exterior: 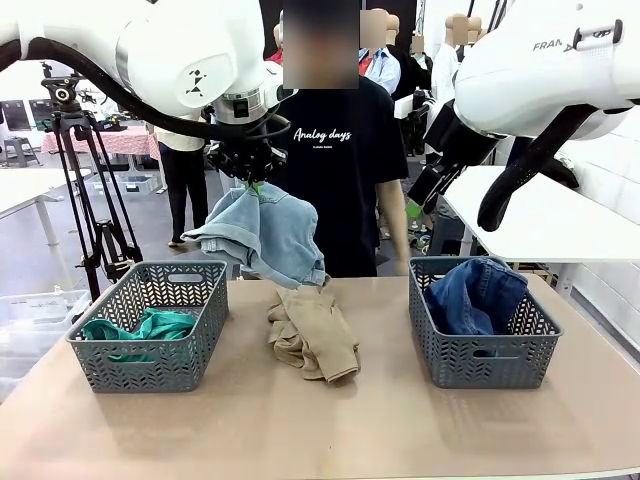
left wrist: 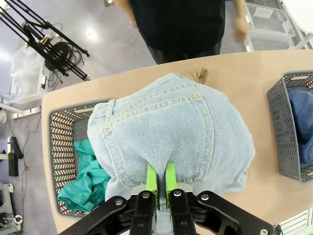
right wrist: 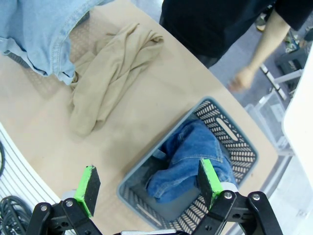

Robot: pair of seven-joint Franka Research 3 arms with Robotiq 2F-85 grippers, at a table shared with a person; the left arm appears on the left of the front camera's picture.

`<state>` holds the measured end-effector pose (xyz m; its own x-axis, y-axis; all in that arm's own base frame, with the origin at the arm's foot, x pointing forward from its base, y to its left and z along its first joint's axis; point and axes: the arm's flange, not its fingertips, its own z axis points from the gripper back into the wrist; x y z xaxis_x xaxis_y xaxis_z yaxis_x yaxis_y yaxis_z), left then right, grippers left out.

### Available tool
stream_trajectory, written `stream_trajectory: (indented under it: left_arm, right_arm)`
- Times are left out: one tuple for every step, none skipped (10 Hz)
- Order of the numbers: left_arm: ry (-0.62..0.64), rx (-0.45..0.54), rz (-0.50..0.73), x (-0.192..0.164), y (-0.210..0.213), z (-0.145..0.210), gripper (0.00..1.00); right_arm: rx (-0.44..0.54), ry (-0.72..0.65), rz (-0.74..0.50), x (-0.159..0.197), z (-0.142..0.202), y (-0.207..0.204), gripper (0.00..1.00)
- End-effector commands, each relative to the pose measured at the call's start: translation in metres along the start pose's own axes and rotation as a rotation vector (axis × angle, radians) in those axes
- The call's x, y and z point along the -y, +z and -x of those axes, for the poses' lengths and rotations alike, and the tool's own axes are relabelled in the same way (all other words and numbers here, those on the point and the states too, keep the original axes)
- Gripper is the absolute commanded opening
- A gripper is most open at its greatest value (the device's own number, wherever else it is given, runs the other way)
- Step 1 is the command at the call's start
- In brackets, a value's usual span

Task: Sort the tops and bottoms.
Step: Sort the clothes according to human instructions.

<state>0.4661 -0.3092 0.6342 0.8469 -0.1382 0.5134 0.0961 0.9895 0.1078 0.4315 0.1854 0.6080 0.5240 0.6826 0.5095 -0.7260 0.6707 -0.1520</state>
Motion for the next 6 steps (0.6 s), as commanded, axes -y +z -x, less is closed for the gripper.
stream_trajectory:
  left_arm:
    - [0.000,0.010,-0.005,-0.0044,0.0044,-0.0016,0.00]
    - [0.000,0.010,-0.005,-0.0044,0.0044,-0.0016,0.00]
    - [0.000,0.010,-0.005,-0.0044,0.0044,-0.0016,0.00]
    - [0.000,0.010,-0.005,-0.0044,0.0044,-0.0016,0.00]
    - [0.000,0.010,-0.005,-0.0044,0.0044,-0.0016,0.00]
    - [0.000,0.010,-0.005,-0.0044,0.0044,-0.0016,0.00]
  right_arm:
    - [-0.005,-0.002,0.004,-0.0009,0.0003,0.0000,1.00]
    - [-0.005,-0.002,0.004,-0.0009,0.0003,0.0000,1.00]
    - [-0.005,-0.002,0.004,-0.0009,0.0003,0.0000,1.00]
    - [-0.005,-0.002,0.004,-0.0009,0.0003,0.0000,1.00]
    - [-0.005,-0.002,0.004,-0.0009,0.0003,0.0000,1.00]
    - [-0.005,-0.002,0.004,-0.0009,0.0003,0.0000,1.00]
